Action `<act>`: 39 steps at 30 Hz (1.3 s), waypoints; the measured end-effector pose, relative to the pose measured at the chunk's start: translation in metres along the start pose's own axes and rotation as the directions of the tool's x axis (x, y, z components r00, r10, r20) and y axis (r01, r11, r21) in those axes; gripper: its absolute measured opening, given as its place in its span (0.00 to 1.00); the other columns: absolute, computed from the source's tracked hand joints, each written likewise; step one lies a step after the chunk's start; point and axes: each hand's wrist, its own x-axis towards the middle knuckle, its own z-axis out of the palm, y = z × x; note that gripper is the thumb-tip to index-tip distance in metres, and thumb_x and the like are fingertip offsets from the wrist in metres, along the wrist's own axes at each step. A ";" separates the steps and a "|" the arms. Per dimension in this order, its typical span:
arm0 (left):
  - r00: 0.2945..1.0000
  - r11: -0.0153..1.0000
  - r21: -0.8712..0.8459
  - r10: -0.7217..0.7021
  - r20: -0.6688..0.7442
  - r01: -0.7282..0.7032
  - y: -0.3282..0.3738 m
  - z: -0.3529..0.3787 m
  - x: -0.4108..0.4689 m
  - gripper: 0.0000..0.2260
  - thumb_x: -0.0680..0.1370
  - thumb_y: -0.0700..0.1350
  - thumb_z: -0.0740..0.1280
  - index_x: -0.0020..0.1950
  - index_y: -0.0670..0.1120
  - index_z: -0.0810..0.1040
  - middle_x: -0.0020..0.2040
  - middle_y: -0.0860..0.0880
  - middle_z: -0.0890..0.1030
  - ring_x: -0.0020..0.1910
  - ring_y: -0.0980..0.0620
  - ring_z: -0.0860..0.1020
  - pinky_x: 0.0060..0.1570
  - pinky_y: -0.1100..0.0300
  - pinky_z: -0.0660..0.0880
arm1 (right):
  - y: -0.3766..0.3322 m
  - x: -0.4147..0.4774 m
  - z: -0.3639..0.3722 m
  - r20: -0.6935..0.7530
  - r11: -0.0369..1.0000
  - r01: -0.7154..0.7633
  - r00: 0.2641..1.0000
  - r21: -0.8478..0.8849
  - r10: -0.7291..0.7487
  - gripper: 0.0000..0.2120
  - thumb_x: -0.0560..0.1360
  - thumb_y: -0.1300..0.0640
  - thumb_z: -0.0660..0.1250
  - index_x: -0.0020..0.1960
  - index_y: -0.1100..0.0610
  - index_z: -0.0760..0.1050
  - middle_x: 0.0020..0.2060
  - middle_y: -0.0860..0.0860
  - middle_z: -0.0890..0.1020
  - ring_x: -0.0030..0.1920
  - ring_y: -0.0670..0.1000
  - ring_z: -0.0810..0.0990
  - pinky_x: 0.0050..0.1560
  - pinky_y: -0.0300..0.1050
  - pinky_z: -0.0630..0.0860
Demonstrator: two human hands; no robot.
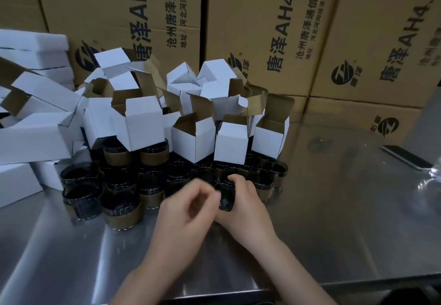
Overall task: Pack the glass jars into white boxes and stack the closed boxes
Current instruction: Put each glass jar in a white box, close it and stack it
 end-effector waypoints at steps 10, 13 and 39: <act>1.000 0.960 0.280 -0.023 0.018 0.017 -0.032 0.042 0.125 0.18 0.80 0.45 0.63 0.70 0.51 0.68 0.69 0.53 0.71 0.67 0.57 0.68 0.62 0.62 0.65 | 0.035 0.029 -0.061 0.188 0.762 -0.145 0.982 0.631 0.030 0.26 0.63 0.52 0.76 0.61 0.51 0.78 0.53 0.52 0.81 0.48 0.47 0.83 0.45 0.41 0.80; 0.995 0.964 0.253 -0.091 0.047 0.076 -0.040 0.053 0.140 0.25 0.81 0.45 0.62 0.77 0.48 0.60 0.74 0.50 0.66 0.73 0.51 0.64 0.70 0.55 0.64 | 0.049 0.037 -0.079 0.195 0.660 -0.087 0.976 0.746 -0.092 0.17 0.65 0.55 0.74 0.54 0.53 0.84 0.50 0.53 0.85 0.48 0.51 0.84 0.46 0.44 0.80; 0.906 0.928 0.271 0.327 -0.269 -0.255 -0.056 0.065 0.096 0.12 0.77 0.46 0.61 0.56 0.44 0.79 0.58 0.48 0.77 0.58 0.52 0.71 0.60 0.62 0.67 | -0.005 0.086 -0.074 -0.369 0.665 0.477 0.876 0.575 -0.309 0.41 0.73 0.31 0.59 0.69 0.65 0.67 0.53 0.42 0.79 0.58 0.40 0.77 0.57 0.31 0.71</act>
